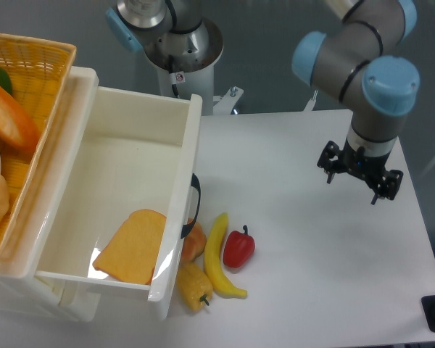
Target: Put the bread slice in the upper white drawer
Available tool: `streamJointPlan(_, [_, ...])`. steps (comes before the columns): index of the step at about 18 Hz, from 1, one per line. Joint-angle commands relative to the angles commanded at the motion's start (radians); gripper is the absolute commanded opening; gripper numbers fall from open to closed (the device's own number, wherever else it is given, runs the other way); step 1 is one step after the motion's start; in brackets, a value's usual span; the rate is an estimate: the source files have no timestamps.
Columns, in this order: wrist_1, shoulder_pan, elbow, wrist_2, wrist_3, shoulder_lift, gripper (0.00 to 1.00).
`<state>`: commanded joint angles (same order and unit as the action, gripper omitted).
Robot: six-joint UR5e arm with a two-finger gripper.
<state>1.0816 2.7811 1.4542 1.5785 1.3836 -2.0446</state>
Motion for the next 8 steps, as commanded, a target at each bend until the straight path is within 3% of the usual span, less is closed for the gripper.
streamJointPlan(8, [-0.002,-0.005,-0.008,-0.003,0.005,-0.051,1.00])
